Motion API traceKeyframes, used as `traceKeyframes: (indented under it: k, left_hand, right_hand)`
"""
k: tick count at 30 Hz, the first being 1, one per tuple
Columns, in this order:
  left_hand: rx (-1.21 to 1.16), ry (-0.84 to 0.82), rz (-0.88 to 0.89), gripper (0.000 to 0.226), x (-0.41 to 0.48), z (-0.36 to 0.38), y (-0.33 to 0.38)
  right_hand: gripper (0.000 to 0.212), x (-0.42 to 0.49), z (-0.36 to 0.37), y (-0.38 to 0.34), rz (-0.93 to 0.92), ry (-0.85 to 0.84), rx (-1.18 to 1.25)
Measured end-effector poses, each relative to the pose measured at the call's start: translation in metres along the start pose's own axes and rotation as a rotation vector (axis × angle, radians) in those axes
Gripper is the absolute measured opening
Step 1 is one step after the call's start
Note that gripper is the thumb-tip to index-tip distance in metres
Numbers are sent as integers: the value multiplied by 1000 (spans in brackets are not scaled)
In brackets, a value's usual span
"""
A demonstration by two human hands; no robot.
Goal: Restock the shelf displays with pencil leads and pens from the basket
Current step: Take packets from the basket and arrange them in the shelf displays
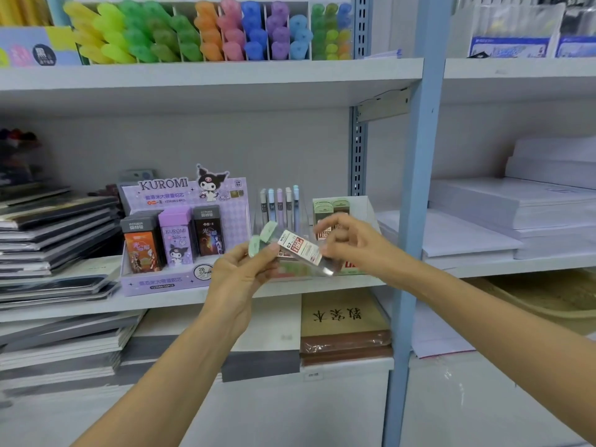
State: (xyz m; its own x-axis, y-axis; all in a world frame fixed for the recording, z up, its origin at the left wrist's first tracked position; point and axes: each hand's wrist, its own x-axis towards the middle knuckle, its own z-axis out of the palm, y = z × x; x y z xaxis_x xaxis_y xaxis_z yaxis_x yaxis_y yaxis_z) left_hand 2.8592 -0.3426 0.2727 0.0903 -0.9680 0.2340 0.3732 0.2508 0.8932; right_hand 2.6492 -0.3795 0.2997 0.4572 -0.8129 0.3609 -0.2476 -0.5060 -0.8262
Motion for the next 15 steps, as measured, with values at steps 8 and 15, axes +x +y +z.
traceKeyframes:
  k: [8, 15]
  left_hand:
    - [174, -93, 117, 22, -1, 19, -5]
    - [277, -75, 167, 38, -4, 28, -1]
  right_hand:
    - [46, 1, 14, -10, -79, -66, -9]
    - [42, 8, -10, -20, -135, 18, 8]
